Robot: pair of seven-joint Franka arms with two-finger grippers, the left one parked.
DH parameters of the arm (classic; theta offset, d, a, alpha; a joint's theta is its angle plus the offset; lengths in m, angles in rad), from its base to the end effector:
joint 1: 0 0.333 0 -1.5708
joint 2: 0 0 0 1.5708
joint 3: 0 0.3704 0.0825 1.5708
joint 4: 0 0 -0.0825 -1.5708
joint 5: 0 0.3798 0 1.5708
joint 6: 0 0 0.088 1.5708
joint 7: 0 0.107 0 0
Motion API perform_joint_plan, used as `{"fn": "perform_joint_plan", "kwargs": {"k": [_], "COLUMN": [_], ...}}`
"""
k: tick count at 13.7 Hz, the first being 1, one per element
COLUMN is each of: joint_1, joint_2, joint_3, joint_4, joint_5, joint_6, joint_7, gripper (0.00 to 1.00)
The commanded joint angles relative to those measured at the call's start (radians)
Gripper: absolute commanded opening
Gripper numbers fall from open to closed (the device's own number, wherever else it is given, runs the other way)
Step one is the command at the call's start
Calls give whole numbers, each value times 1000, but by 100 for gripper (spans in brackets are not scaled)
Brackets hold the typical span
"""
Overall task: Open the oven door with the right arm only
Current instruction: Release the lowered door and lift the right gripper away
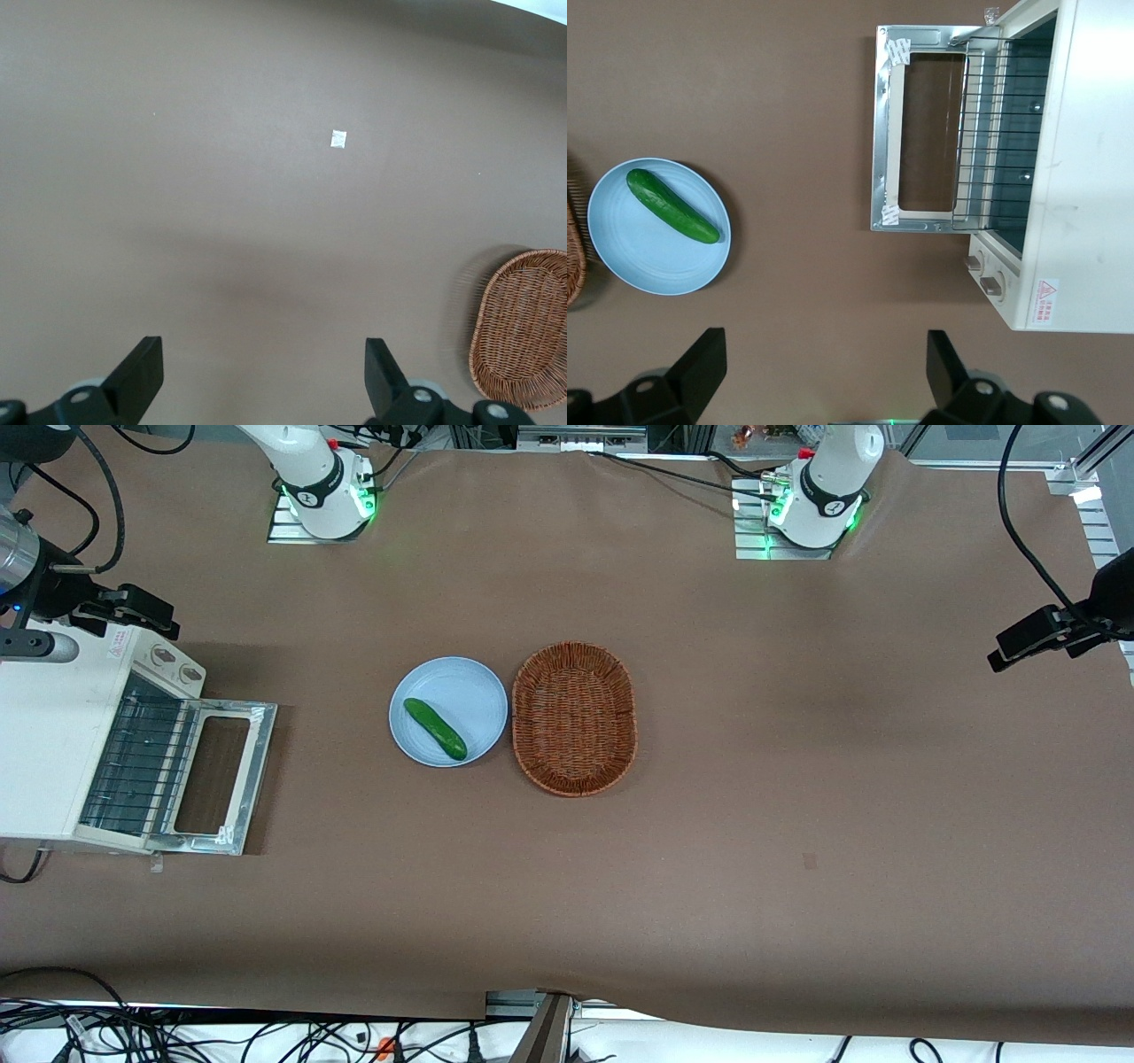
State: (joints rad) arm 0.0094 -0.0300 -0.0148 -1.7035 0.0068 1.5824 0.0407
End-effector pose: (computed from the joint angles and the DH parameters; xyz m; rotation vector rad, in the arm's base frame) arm 0.5355 -0.0023 0.6343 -3.1319 0.0728 0.1430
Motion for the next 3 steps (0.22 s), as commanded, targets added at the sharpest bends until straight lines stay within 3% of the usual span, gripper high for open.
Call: {"fn": "perform_joint_plan", "kwargs": {"k": [1, 3], "joint_1": [15, 27], "joint_2": [-34, -25], "joint_3": [-2, -13], "joint_4": [-31, -24], "joint_5": [16, 15], "joint_6": [22, 15], "joint_7": [25, 22], "gripper": [100, 100]}}
